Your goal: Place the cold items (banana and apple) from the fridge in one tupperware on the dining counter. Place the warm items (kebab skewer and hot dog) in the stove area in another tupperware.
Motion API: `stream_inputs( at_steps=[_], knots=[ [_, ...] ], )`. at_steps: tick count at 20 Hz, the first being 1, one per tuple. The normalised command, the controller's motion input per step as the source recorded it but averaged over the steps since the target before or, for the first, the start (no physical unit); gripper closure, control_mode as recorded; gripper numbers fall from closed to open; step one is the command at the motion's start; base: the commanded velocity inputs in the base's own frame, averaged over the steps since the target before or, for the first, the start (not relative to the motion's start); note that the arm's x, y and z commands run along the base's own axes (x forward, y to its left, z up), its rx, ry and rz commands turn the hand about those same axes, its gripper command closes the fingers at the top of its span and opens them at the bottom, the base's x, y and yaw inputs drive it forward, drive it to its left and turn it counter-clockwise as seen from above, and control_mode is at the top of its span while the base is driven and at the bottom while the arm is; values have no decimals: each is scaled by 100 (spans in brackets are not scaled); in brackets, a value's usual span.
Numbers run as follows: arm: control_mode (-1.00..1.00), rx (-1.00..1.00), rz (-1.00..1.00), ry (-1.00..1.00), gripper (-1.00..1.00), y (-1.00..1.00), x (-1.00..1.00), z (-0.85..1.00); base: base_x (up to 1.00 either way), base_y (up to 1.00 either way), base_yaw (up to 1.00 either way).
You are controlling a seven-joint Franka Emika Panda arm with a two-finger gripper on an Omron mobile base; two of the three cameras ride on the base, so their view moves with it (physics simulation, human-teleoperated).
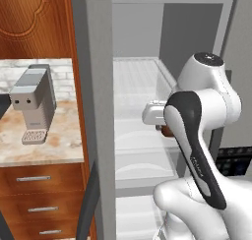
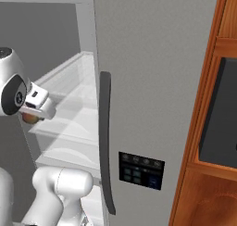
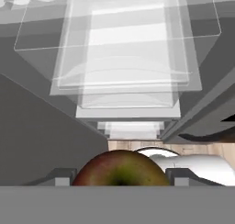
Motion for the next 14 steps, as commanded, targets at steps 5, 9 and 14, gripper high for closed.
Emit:
stream_inputs(
  at_steps=[5, 9, 14],
  knots=[
    [-100, 2, -3, 0, 100, -5, -50, 0, 0, 0, 0],
    [-100, 0, -3, -1, 100, 0, -31, -9, 0, 0, 0],
    [100, 0, -14, -4, 100, 0, -41, -6, -10, 0, -5]
  ],
)
